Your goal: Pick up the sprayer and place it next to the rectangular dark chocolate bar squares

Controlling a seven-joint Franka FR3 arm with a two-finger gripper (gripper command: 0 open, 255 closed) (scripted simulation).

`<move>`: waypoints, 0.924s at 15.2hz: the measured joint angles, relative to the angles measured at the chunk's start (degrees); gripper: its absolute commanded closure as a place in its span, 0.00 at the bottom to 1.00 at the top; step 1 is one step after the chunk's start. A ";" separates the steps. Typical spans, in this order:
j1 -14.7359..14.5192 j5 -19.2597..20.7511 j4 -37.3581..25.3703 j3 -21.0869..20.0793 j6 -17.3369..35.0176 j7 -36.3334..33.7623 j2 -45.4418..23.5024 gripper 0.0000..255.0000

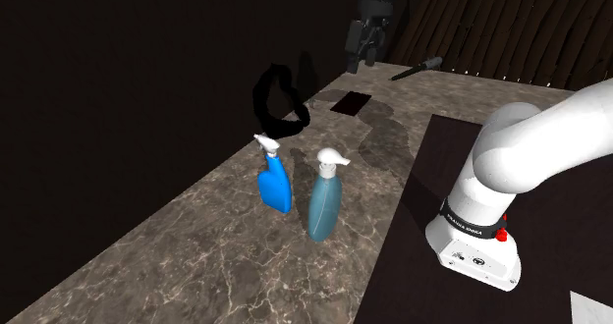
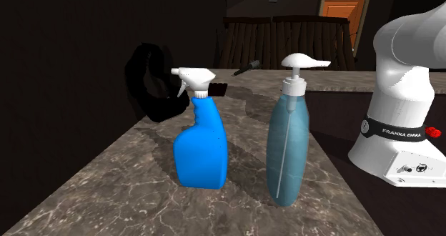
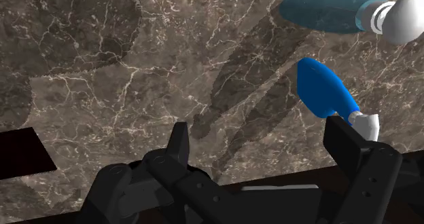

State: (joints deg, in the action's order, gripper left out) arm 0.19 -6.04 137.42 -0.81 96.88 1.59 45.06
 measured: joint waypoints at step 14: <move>-3.03 -3.16 -3.78 -14.50 12.15 -14.72 -17.72 0.00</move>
State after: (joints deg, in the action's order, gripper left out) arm -2.83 -9.20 133.64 -15.31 109.04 -13.14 27.35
